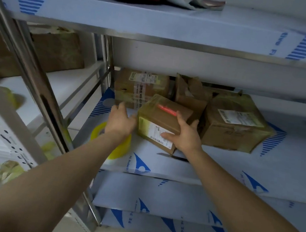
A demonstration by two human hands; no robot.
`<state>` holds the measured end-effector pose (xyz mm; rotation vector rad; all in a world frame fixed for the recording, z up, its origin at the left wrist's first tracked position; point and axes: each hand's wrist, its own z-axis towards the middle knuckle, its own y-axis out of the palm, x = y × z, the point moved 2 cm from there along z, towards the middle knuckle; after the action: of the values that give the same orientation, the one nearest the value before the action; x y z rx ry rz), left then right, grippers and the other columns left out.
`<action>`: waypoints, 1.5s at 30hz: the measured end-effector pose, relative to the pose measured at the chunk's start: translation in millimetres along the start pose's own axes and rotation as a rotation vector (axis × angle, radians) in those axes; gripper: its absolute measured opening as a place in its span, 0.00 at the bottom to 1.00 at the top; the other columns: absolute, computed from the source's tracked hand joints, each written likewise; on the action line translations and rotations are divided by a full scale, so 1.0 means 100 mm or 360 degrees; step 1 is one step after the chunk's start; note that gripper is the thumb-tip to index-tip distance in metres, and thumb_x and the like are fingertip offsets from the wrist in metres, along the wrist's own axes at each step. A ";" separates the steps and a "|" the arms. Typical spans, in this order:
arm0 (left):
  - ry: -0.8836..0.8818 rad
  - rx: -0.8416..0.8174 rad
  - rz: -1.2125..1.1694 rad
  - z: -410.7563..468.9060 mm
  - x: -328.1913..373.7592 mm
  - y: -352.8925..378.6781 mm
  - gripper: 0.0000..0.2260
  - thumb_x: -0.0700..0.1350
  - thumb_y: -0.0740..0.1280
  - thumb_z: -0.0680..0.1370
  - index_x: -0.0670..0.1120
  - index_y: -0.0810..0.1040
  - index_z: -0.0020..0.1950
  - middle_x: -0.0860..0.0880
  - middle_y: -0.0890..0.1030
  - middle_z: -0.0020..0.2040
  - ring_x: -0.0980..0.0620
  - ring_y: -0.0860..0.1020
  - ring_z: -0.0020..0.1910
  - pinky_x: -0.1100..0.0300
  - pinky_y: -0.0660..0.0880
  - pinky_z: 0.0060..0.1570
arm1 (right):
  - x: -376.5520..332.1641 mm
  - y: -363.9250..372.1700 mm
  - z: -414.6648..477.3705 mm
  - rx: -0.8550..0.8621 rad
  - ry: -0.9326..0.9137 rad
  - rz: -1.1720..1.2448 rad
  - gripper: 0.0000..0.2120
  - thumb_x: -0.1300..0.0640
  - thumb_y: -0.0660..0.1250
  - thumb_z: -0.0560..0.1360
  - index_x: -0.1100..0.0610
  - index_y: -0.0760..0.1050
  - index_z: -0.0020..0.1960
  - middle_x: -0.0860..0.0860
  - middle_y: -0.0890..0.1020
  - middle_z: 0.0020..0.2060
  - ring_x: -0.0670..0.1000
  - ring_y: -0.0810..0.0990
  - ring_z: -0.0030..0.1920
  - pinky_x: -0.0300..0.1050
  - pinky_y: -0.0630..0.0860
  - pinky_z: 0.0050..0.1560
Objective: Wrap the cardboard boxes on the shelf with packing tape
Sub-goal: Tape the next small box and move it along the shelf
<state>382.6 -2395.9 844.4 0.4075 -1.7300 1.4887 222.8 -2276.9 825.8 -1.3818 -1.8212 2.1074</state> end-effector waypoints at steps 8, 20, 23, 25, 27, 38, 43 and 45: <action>-0.0273 -0.0210 -0.0962 0.14 0.18 0.15 0.20 0.50 0.61 0.81 0.42 0.70 0.70 0.45 0.74 0.66 0.46 0.73 0.63 0.57 0.67 0.61 | -0.02 0.03 -0.06 0.0088 -0.0251 0.0079 0.37 0.52 0.65 0.78 0.44 0.45 0.78 0.57 0.70 0.69 0.56 0.75 0.63 0.52 0.72 0.62; -0.0073 -0.0423 -0.1306 0.06 0.86 -0.03 0.15 0.53 0.62 0.80 0.46 0.76 0.63 0.47 0.80 0.52 0.47 0.79 0.52 0.54 0.75 0.55 | -0.17 -0.42 -0.62 0.0701 -0.0428 0.0323 0.34 0.51 0.61 0.73 0.42 0.53 0.76 0.53 0.64 0.74 0.51 0.79 0.54 0.48 0.77 0.54; -0.0112 -0.0783 -0.1420 -0.13 1.20 0.26 0.16 0.53 0.64 0.73 0.45 0.80 0.54 0.43 0.83 0.50 0.42 0.81 0.50 0.49 0.77 0.53 | 0.03 -0.69 -0.90 0.1012 -0.0237 0.0524 0.29 0.48 0.55 0.72 0.43 0.61 0.73 0.50 0.71 0.69 0.51 0.77 0.54 0.52 0.76 0.55; -0.0034 -0.0969 -0.1426 -0.32 1.43 0.44 0.16 0.51 0.66 0.66 0.44 0.81 0.50 0.40 0.83 0.51 0.40 0.81 0.50 0.42 0.76 0.56 | 0.23 -0.88 -1.05 0.1233 -0.0073 0.0551 0.24 0.49 0.56 0.78 0.44 0.62 0.73 0.48 0.70 0.69 0.51 0.73 0.63 0.52 0.73 0.61; 0.0087 -0.1024 -0.1414 -0.55 1.64 0.54 0.15 0.46 0.68 0.71 0.43 0.80 0.56 0.41 0.82 0.53 0.41 0.81 0.53 0.43 0.76 0.57 | 0.44 -1.05 -1.18 0.1374 0.0084 0.0567 0.24 0.48 0.57 0.80 0.47 0.58 0.75 0.49 0.71 0.69 0.52 0.72 0.65 0.49 0.71 0.62; 0.0378 -0.1146 -0.1230 -1.59 2.41 1.42 0.23 0.52 0.63 0.80 0.52 0.65 0.74 0.49 0.78 0.60 0.49 0.79 0.54 0.53 0.74 0.59 | 1.65 -1.78 -1.71 0.1577 0.0363 0.0900 0.22 0.49 0.62 0.77 0.56 0.66 0.68 0.53 0.74 0.61 0.51 0.74 0.59 0.48 0.71 0.59; 0.0369 -0.1160 -0.1077 -2.25 2.88 2.08 0.20 0.53 0.60 0.81 0.48 0.69 0.72 0.49 0.78 0.60 0.53 0.77 0.52 0.59 0.72 0.52 | 2.47 -2.31 -2.10 0.1529 0.0335 0.0948 0.21 0.56 0.62 0.77 0.55 0.65 0.69 0.49 0.74 0.57 0.48 0.74 0.56 0.44 0.71 0.55; 0.0317 -0.1164 -0.1081 -2.49 3.07 2.33 0.17 0.51 0.59 0.81 0.48 0.72 0.68 0.49 0.80 0.56 0.54 0.78 0.46 0.62 0.72 0.43 | 2.78 -2.50 -2.25 0.1474 0.0360 0.0982 0.23 0.57 0.62 0.77 0.55 0.63 0.71 0.47 0.73 0.55 0.47 0.74 0.53 0.43 0.72 0.53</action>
<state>118.2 -2026.6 910.0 0.3772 -1.6116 0.3610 69.8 -1871.8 884.1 -1.8352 -0.1952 2.3588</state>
